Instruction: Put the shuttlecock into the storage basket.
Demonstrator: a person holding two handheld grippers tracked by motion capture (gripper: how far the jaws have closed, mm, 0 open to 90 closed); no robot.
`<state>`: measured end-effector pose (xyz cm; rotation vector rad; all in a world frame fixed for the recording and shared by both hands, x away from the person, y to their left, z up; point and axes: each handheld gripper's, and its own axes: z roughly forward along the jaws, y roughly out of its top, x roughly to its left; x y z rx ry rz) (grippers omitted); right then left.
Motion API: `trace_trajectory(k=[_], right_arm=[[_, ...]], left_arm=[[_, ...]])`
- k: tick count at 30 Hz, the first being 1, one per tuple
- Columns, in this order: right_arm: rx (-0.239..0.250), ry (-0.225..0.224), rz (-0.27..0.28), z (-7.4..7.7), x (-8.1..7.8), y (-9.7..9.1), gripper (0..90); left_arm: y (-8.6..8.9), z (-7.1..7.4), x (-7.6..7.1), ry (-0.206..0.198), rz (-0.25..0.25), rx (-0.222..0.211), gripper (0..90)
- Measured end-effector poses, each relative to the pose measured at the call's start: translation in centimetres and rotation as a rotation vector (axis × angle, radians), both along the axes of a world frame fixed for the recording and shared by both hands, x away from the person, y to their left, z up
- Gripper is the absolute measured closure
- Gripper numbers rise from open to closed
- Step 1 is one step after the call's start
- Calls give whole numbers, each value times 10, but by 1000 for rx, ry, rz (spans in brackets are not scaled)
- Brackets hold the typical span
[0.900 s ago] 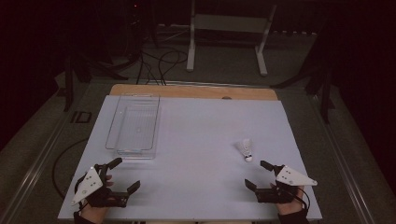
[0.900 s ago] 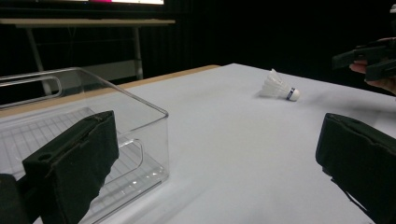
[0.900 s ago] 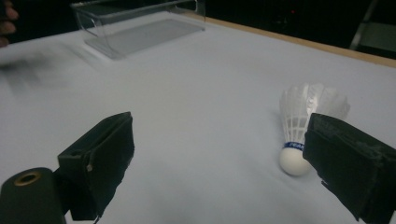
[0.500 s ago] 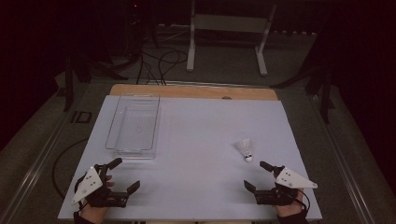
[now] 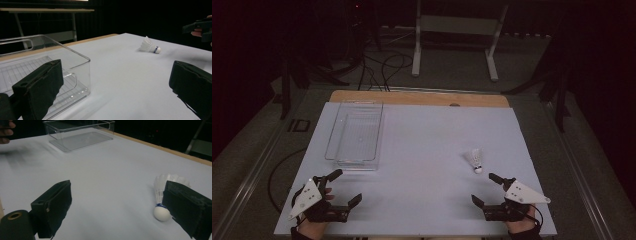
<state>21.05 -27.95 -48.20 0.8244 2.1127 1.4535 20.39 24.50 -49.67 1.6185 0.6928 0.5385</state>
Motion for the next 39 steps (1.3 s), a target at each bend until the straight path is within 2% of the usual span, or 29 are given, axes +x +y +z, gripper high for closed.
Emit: trace_trajectory(k=[2, 9, 12, 14, 19, 24, 28, 29, 30, 35, 39], right_arm=[[-11, -14, -4, 1, -1, 1, 81], [-26, -19, -8, 4, -2, 2, 81], [-51, -29, -27, 9, -4, 5, 75], [-47, -28, -18, 11, -4, 5, 74], [-42, -47, -4, 24, -8, 9, 74], [-29, -46, -1, 32, -8, 9, 74], [-13, -58, 2, 46, -5, 5, 74], [-13, -58, 2, 46, -5, 5, 74], [-12, -71, 7, 54, -5, 5, 74], [-14, -103, 16, 71, -1, 7, 75], [-30, -112, 13, 78, 3, 9, 75]], left_arm=[[0, 0, 0, -1, -1, 0, 0], [0, 0, 0, 2, -2, -1, 0], [0, 0, 0, 0, -11, -4, 1], [0, 0, 0, 1, -12, -4, 1], [0, 0, 0, -1, -7, -5, 0], [0, 0, 0, -1, -7, -4, 0], [0, 0, 0, -1, -8, 0, 1], [0, 0, 0, -1, -8, 0, 1], [0, 0, 0, -1, -8, -2, 1], [0, 0, 0, 0, -8, -1, 1], [0, 1, 0, -1, -8, -2, 1]])
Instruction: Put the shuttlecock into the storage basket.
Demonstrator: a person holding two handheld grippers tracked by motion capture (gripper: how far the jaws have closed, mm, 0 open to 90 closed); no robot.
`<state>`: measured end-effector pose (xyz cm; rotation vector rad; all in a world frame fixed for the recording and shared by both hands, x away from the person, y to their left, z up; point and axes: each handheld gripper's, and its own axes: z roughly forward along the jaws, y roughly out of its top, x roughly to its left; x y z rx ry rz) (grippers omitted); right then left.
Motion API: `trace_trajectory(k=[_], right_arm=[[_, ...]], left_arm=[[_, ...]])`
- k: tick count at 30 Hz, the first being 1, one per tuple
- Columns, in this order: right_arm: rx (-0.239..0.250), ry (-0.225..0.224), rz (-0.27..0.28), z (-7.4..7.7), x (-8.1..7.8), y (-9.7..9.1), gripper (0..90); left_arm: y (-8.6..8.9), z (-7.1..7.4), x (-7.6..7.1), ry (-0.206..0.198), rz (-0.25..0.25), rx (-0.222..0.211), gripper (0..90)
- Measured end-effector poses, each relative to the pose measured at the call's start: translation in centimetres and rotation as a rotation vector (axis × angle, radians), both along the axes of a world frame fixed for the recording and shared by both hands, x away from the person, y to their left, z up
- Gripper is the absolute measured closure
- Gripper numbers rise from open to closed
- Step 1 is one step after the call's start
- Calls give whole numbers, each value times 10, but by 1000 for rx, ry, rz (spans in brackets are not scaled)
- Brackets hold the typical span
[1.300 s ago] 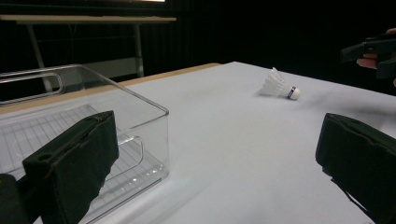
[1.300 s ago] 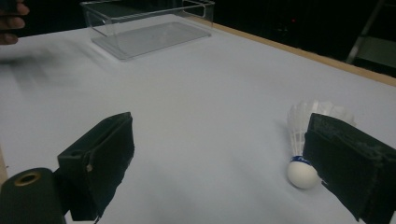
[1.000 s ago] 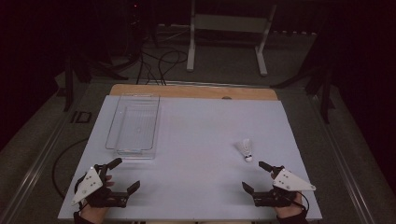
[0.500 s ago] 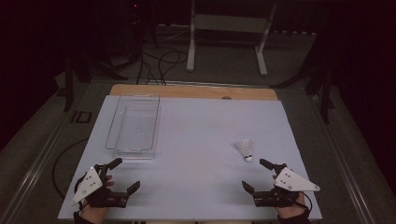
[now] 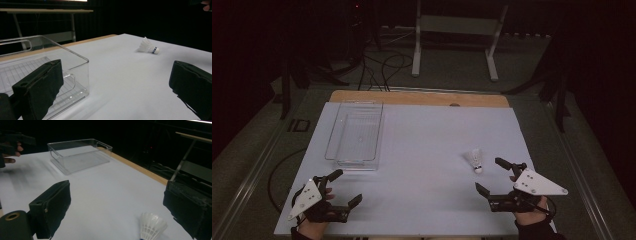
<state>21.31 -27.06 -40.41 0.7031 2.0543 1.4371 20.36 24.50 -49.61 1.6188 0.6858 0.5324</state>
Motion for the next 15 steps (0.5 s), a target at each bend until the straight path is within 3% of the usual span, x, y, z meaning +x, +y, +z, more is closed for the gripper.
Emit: trace_trajectory(k=[15], right_arm=[[18, 17, -58, 19, 18, 5, 75]], left_arm=[[-1, 0, 0, 0, -3, 0, 1]])
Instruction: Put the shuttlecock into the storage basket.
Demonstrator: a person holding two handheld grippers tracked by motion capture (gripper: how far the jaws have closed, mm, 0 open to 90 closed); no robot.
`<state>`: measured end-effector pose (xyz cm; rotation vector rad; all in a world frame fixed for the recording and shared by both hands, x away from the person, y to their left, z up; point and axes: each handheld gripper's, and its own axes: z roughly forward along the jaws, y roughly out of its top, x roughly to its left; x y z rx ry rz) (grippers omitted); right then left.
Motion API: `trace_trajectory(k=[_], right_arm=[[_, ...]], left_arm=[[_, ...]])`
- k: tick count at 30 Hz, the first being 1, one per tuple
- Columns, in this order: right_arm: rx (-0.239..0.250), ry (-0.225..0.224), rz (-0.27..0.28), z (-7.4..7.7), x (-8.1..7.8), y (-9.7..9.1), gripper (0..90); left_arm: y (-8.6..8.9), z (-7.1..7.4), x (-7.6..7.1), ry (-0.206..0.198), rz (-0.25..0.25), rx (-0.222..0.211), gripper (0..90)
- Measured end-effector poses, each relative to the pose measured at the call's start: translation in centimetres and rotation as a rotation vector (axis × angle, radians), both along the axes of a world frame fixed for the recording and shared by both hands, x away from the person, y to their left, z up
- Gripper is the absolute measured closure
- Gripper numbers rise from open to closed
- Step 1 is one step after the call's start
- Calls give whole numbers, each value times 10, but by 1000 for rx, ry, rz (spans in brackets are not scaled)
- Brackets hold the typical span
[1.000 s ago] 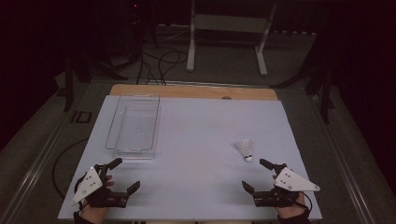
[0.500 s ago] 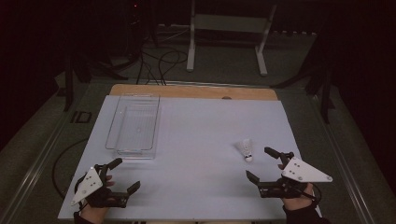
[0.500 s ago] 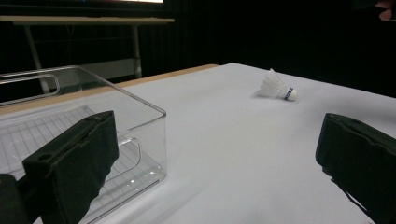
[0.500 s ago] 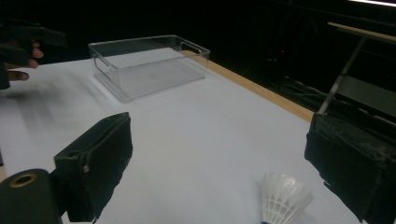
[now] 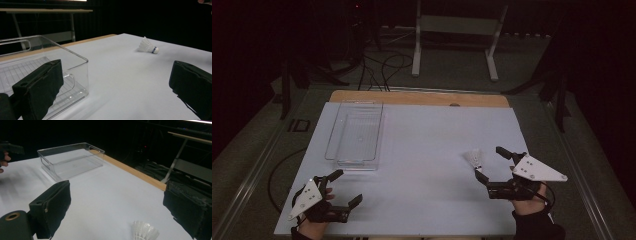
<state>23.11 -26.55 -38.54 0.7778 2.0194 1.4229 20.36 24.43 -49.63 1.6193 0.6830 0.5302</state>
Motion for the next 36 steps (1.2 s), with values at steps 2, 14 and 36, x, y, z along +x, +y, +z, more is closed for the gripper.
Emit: trace_trajectory(k=[2, 14, 36], right_arm=[[-1, -2, -17, 1, 3, 0, 75], [-57, 11, -124, 8, 17, -3, 75], [-127, 176, -279, 4, 45, 0, 75]], left_arm=[[0, 0, 0, 1, -1, 0, 0], [0, 0, 0, 0, -2, 2, 1], [-1, 0, 0, 1, -8, 1, 1]])
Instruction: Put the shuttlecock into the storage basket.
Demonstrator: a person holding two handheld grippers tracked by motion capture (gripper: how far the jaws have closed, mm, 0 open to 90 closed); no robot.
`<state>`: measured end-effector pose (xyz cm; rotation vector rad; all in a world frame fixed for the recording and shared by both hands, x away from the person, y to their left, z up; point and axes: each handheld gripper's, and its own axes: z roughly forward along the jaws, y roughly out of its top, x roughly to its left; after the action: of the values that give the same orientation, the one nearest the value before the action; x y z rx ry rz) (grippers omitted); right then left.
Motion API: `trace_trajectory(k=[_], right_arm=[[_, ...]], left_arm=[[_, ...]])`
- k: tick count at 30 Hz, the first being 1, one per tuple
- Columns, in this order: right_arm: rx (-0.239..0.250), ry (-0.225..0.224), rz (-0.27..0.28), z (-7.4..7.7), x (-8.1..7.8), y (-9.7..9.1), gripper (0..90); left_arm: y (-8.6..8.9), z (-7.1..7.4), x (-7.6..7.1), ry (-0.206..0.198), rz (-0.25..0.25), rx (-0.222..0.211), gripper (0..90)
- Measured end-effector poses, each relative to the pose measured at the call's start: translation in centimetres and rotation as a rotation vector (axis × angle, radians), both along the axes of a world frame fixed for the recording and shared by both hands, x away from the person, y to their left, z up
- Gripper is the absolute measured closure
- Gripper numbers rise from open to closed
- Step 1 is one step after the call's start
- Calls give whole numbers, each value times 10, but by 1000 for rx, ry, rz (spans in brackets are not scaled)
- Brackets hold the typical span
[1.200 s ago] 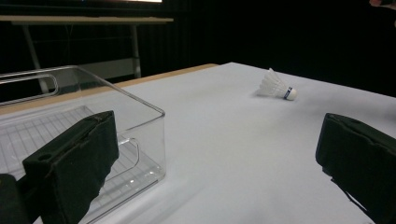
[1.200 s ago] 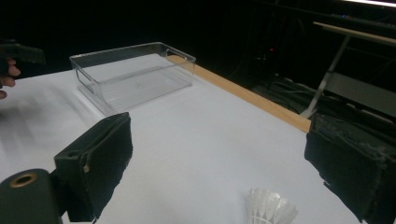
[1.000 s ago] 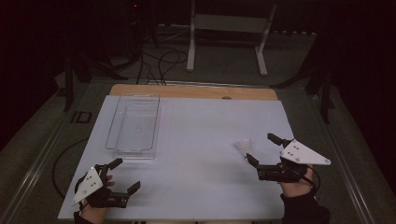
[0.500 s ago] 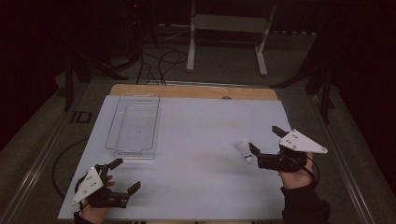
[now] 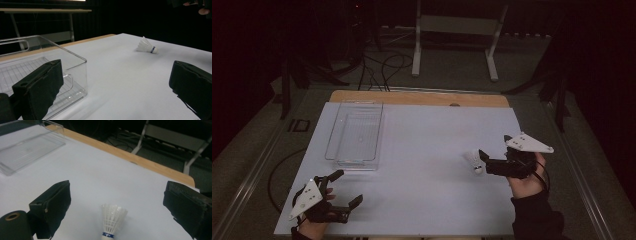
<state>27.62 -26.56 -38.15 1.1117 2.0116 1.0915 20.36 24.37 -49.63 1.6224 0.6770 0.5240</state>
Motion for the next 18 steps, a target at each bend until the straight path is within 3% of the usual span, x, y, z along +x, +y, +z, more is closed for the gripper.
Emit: trace_trajectory(k=[6, 13, 14, 15, 18], right_arm=[[-20, 43, -38, -5, 5, 0, 75], [-16, 154, -77, -16, 15, -3, 75], [-16, 154, -77, -16, 15, -3, 75], [-32, 197, -87, -19, 18, -3, 75], [-32, 265, -100, -25, 23, -4, 75]], left_arm=[[0, 0, 0, 0, -2, 1, 1], [0, 0, 0, 2, -2, 4, 1], [0, 0, 0, 2, -2, 4, 1], [0, 0, 0, 1, -3, 2, 1], [0, 0, 0, 1, -4, 4, 1]])
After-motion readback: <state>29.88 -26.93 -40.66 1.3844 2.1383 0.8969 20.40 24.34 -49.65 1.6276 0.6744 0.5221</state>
